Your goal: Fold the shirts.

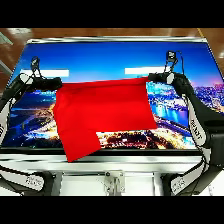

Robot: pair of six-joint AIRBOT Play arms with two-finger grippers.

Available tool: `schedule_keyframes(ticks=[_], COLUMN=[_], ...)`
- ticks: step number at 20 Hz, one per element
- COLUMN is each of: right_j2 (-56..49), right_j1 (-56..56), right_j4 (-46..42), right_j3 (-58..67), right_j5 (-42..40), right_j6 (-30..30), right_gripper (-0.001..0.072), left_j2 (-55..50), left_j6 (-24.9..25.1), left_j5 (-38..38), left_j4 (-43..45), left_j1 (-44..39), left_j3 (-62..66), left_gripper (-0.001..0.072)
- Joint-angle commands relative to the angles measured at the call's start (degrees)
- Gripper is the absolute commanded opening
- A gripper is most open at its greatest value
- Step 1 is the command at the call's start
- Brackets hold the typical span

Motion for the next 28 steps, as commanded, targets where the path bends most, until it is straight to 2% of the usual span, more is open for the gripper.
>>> schedule_keyframes(ticks=[1, 4, 6, 7, 8, 10, 11, 12, 13, 15, 17, 19, 20, 21, 23, 26, 28], right_j2=[0.8, 0.1, -0.9, -1.4, -1.7, -1.8, -1.7, -1.3, -0.2, 3.2, 7.3, 10.5, 11.3, 12.1, 13.7, 15.4, 15.5], right_j1=[-0.8, -0.8, -0.3, -0.3, -0.4, -0.4, -0.4, -0.5, -0.9, -2.3, -4.7, -8.7, -11.3, -14.4, -20.5, -26.2, -26.5], right_j4=[0.3, 0.5, 0.9, 2.3, 3.8, 5.3, 6.1, 6.4, 6.2, 3.7, -2.3, -8.0, -7.1, -5.1, 1.8, 15.7, 20.4], right_j3=[0.0, 0.0, 0.0, 0.0, 0.0, 0.0, 0.0, 0.0, 0.0, 0.0, 0.0, -0.1, -0.9, -2.8, -8.4, -16.6, -19.1], right_j5=[11.1, 20.8, 23.2, 23.9, 24.3, 24.5, 24.4, 25.1, 26.5, 29.4, 35.2, 46.9, 52.0, 56.3, 58.4, 54.9, 52.9], right_j6=[0.0, 0.0, 0.0, 0.1, 0.1, 0.1, 0.0, 0.0, -0.4, -1.4, -1.6, -3.2, -6.8, -9.1, -9.8, -10.9, -11.5], right_gripper=[0.0066, 0.0066, 0.0067, 0.0067, 0.0067, 0.0094, 0.0290, 0.0616, 0.0660, 0.0660, 0.0659, 0.0647, 0.0649, 0.0650, 0.0651, 0.0652, 0.0651], left_j2=[-0.5, -1.7, -3.1, -3.7, -4.2, -4.3, -4.2, -4.2, -4.2, -3.4, -0.8, 3.2, 6.0, 9.9, 17.9, 25.6, 25.7], left_j6=[0.0, -0.9, -5.0, -6.0, -7.0, -7.8, -8.2, -8.5, -8.7, -8.1, -5.7, -3.7, -3.4, -2.6, 1.0, 6.2, 7.1], left_j5=[-13.6, -22.7, -25.0, -25.9, -26.4, -26.5, -27.3, -28.7, -31.1, -37.0, -42.8, -48.0, -48.7, -47.5, -42.0, -35.8, -33.2], left_j4=[7.2, 8.4, 8.4, 8.4, 8.5, 8.4, 8.5, 8.5, 8.5, 8.5, 8.6, 8.6, 8.6, 7.7, 3.6, -2.7, -3.3], left_j1=[0.8, 0.7, 0.2, -0.1, -0.4, -0.5, -0.5, -0.3, 0.2, 1.8, 4.3, 7.6, 9.5, 11.6, 15.9, 21.5, 22.4], left_j3=[0.7, 0.3, 0.3, 0.3, 0.3, 0.3, 0.6, 1.3, 2.5, 5.0, 5.7, 2.8, -1.1, -7.5, -22.4, -39.6, -44.6], left_gripper=[0.0045, 0.0061, 0.0101, 0.0175, 0.0211, 0.0213, 0.0326, 0.0524, 0.0615, 0.0638, 0.0652, 0.0652, 0.0653, 0.0655, 0.0659, 0.0660, 0.0660])
